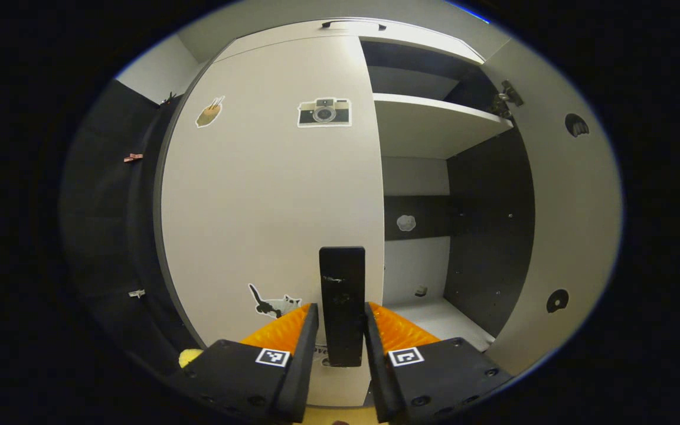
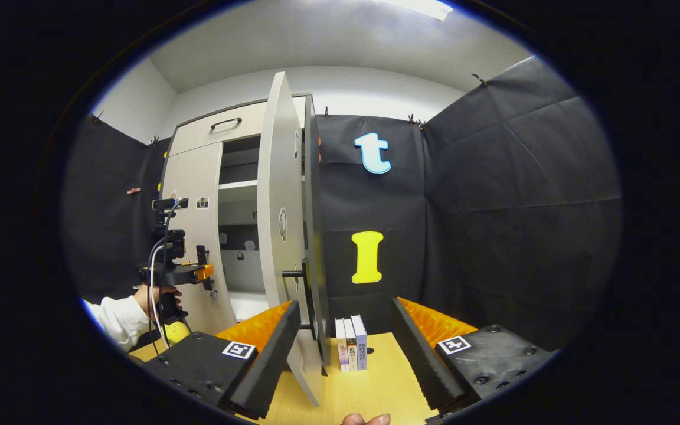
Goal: Open the right door of the double-door shoe cabinet with the right hand, and open the left door with the left hand.
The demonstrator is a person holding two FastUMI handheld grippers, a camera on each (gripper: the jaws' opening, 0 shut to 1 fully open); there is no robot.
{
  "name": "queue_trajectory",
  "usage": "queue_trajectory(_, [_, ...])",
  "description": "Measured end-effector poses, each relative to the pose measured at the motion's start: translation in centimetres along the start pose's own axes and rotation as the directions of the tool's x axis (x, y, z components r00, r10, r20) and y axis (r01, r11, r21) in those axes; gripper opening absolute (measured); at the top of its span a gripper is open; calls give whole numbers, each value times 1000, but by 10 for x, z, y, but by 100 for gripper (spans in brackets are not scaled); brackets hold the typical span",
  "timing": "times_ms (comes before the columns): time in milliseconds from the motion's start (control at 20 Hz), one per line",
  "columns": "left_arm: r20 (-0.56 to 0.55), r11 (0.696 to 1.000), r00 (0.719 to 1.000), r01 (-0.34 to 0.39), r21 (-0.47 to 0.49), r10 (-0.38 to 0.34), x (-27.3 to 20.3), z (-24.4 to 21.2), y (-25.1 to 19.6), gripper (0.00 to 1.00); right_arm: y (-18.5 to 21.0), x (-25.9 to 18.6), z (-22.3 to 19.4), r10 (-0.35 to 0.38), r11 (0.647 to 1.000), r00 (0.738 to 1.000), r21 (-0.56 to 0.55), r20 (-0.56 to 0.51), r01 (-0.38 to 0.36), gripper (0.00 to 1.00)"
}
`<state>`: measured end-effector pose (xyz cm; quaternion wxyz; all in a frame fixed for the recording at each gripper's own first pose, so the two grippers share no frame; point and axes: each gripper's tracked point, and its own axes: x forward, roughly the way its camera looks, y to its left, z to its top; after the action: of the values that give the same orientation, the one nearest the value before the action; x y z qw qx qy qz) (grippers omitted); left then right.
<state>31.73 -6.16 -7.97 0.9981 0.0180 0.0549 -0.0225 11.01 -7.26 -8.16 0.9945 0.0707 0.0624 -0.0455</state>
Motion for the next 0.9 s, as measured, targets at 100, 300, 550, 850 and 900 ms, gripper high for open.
queue_trajectory(100, [-3,1000,1000,-4,11,4,6,0,0,36,-4,-3,1,-5,1000,1000,-1,0,5,96])
queue_trajectory(300, [-15,1000,1000,-26,-6,26,10,-1,0,35,-16,-12,7,-27,1000,1000,-15,9,27,96])
queue_trajectory(550, [-57,1000,998,13,-1,-13,10,-9,-1,35,-17,-29,13,-41,999,999,-2,15,41,96])
queue_trajectory(850, [-28,999,998,50,17,-50,-3,-8,0,17,6,-47,15,-15,1000,1000,-16,15,15,96])
queue_trajectory(900, [-29,998,997,65,6,-65,-12,-9,1,16,10,-48,15,-14,1000,1000,-21,18,15,96])
